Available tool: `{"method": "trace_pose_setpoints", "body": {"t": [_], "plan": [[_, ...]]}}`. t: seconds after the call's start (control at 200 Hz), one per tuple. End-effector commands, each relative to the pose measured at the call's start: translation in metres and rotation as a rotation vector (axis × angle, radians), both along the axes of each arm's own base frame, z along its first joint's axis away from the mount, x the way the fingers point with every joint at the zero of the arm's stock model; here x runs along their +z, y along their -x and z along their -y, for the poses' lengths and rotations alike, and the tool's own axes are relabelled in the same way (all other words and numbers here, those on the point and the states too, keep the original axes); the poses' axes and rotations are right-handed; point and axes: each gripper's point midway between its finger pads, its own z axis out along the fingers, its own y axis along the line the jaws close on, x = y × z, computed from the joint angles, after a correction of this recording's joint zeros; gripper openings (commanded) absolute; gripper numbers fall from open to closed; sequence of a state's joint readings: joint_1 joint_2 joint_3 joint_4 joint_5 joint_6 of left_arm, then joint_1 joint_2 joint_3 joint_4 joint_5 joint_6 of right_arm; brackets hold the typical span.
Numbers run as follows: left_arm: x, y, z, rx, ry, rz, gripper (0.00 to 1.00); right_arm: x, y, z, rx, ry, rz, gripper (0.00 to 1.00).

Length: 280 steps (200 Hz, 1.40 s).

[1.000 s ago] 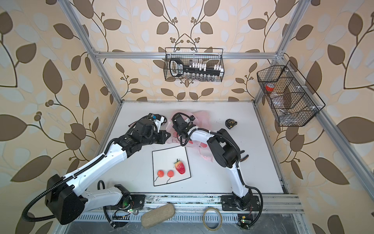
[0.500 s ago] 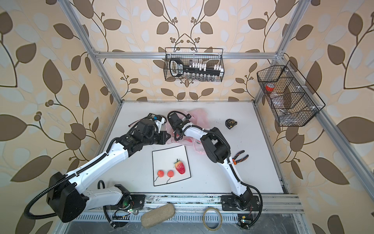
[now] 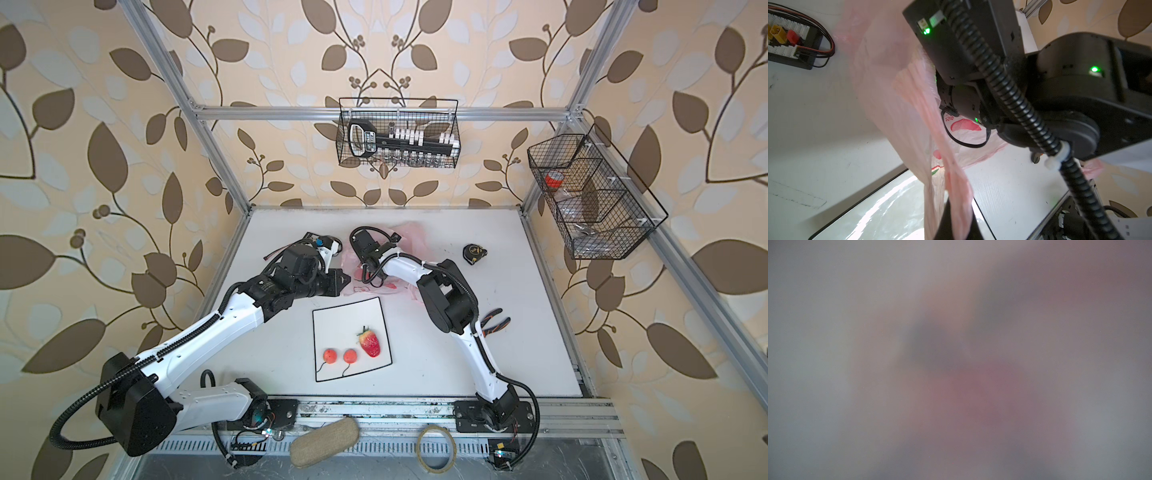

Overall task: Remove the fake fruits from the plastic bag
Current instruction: 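Lower the right gripper deep into the bag and grasp a larger apple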

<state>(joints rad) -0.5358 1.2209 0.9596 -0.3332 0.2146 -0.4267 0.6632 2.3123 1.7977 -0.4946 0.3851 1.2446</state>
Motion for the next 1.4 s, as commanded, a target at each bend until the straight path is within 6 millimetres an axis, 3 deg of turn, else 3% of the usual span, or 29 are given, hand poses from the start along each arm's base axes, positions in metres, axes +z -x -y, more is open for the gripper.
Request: {"method": "trace_pose_setpoints", "body": {"t": [0.0,0.135,0.34,0.425,0.505,0.67,0.82,1.035,1.395], "plan": [[0.003,-0.004,-0.003,0.007,-0.016,0.029,0.0,0.023,0.013,0.021,0.034,0.082,0.007,0.65],[0.003,-0.004,-0.004,0.01,-0.017,0.029,0.0,0.046,0.018,0.032,0.049,0.075,0.052,0.66],[0.002,-0.004,-0.002,0.008,-0.015,0.025,0.0,0.058,0.016,0.037,0.104,0.106,0.064,0.75],[0.004,-0.005,-0.003,0.011,-0.015,0.031,0.0,0.06,0.012,0.031,0.213,0.145,0.074,0.76],[0.005,-0.005,-0.004,0.014,-0.017,0.037,0.0,0.064,0.006,0.022,0.419,0.253,0.119,0.75],[0.008,-0.008,-0.002,0.009,-0.016,0.045,0.0,0.056,0.006,0.006,0.833,0.465,0.169,0.72],[0.008,-0.01,0.001,0.006,-0.012,0.04,0.0,0.047,0.003,0.009,1.049,0.666,0.186,0.72],[0.009,-0.01,-0.001,0.017,-0.006,0.04,0.0,0.035,-0.006,0.005,1.171,0.707,0.177,0.74],[0.012,-0.009,-0.003,0.02,-0.012,0.045,0.0,0.005,-0.028,0.01,1.168,0.699,0.117,0.72]]}}
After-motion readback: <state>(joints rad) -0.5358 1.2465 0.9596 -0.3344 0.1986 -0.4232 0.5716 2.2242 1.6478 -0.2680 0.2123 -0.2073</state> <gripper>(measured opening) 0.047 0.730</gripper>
